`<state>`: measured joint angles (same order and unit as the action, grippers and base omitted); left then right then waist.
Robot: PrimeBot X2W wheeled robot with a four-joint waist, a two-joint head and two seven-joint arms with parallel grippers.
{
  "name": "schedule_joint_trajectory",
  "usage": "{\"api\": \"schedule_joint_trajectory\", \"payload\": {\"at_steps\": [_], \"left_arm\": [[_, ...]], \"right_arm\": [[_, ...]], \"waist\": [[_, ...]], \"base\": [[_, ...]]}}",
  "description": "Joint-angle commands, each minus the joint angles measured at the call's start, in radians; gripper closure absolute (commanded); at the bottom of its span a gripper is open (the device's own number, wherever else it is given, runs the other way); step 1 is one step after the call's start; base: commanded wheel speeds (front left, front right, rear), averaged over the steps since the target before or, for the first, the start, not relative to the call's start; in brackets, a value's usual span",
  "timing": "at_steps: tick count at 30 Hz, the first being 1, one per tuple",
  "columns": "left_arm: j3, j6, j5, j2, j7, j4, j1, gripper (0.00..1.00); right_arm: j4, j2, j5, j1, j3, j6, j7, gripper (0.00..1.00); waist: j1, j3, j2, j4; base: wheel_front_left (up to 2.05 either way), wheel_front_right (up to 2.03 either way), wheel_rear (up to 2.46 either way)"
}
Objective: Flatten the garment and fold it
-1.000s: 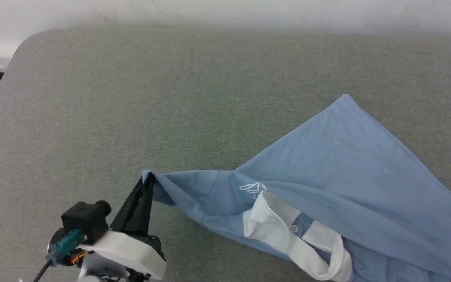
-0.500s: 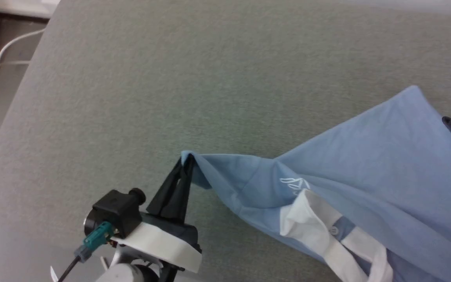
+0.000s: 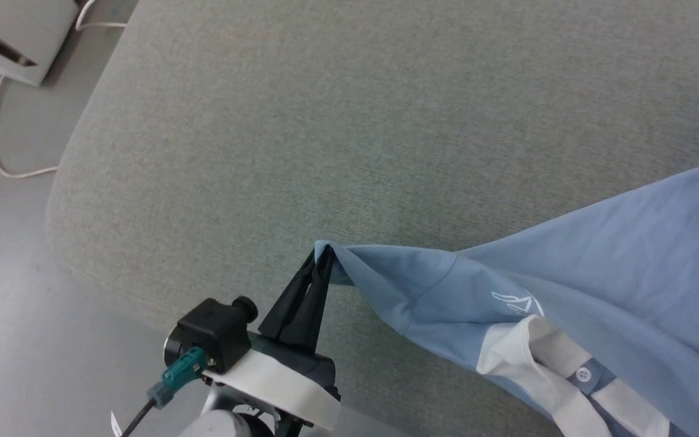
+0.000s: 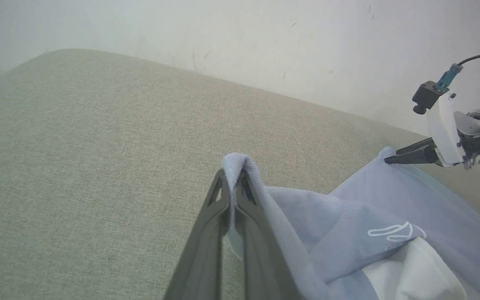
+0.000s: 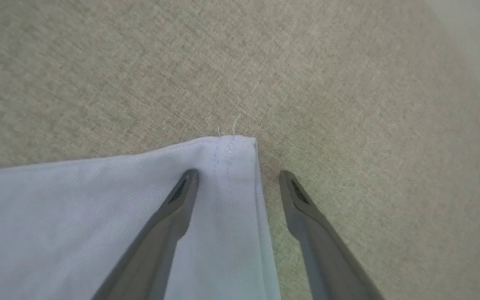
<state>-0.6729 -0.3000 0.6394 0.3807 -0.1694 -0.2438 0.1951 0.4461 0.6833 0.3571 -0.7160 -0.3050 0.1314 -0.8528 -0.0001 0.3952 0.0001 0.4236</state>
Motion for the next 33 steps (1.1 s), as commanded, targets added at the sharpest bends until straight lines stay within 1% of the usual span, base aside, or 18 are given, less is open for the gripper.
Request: {"api": "schedule_joint_trajectory", "payload": {"at_steps": [1, 2, 3, 4, 6, 8, 11, 14, 17, 22, 28, 33], "left_arm": [[-0.003, 0.01, -0.003, -0.006, -0.011, 0.006, 0.019, 1.0], [-0.004, 0.01, -0.002, -0.007, -0.012, 0.009, 0.019, 1.0], [-0.004, 0.011, -0.002, -0.007, -0.013, 0.012, 0.019, 1.0], [-0.004, 0.011, -0.002, -0.007, -0.013, 0.015, 0.019, 1.0], [-0.002, 0.01, 0.0, -0.004, -0.012, 0.021, 0.019, 1.0], [0.0, 0.01, 0.0, 0.0, -0.012, 0.024, 0.02, 1.0], [0.011, 0.009, 0.001, 0.015, -0.01, 0.032, 0.023, 1.0], [0.026, 0.007, 0.0, 0.038, -0.007, 0.038, 0.025, 1.0], [0.042, 0.005, -0.002, 0.067, 0.002, 0.034, 0.03, 1.0], [0.069, 0.002, -0.019, 0.133, 0.035, 0.01, 0.054, 1.0], [0.119, -0.007, -0.043, 0.212, 0.081, -0.058, 0.119, 1.0], [0.18, -0.011, -0.056, 0.26, 0.097, -0.107, 0.198, 1.0]], "right_arm": [[0.037, -0.012, 0.017, 0.033, -0.045, -0.001, -0.008, 0.0], [0.042, -0.008, 0.031, 0.04, -0.065, -0.001, -0.013, 0.09], [0.045, -0.005, 0.048, 0.047, -0.084, -0.001, -0.019, 0.93], [0.045, 0.001, 0.062, 0.054, -0.104, -0.001, -0.023, 1.0], [0.039, 0.015, 0.081, 0.056, -0.134, -0.001, -0.012, 1.0], [0.039, 0.02, 0.085, 0.05, -0.138, -0.001, 0.004, 1.0], [0.046, 0.024, 0.086, 0.027, -0.143, -0.001, 0.062, 1.0], [0.057, 0.023, 0.07, -0.007, -0.128, -0.001, 0.151, 1.0], [0.069, 0.011, 0.058, -0.038, -0.093, -0.001, 0.254, 1.0], [0.064, -0.018, 0.071, -0.07, -0.029, -0.001, 0.405, 1.0], [-0.015, -0.025, 0.083, -0.101, 0.031, -0.001, 0.525, 1.0], [-0.121, -0.022, 0.09, -0.116, 0.062, -0.001, 0.578, 1.0]], "waist": [[0.0001, 0.022, -0.0001, 0.021], [0.0001, 0.022, -0.0001, 0.02], [0.0001, 0.021, -0.0001, 0.019], [0.0001, 0.019, -0.0001, 0.016], [0.0001, 0.012, -0.0001, 0.007], [0.0001, 0.007, -0.0001, 0.002], [0.0001, -0.02, -0.0001, -0.022], [0.0001, -0.061, -0.0001, -0.052], [0.0001, -0.109, -0.0001, -0.083], [0.0001, -0.201, -0.0001, -0.146], [0.0001, -0.299, -0.0001, -0.225], [0.0001, -0.359, -0.0001, -0.288]], "base": [[0.0, 0.0, 0.0], [0.0, 0.0, 0.0], [0.0, 0.0, 0.0], [0.0, 0.0, 0.0], [0.0, 0.0, 0.0], [0.0, 0.0, 0.0], [0.0, 0.0, 0.0], [0.0, 0.0, 0.0], [0.0, 0.0, 0.0], [0.0, 0.0, 0.0], [0.0, 0.0, 0.0], [0.0, 0.0, 0.0]]}}
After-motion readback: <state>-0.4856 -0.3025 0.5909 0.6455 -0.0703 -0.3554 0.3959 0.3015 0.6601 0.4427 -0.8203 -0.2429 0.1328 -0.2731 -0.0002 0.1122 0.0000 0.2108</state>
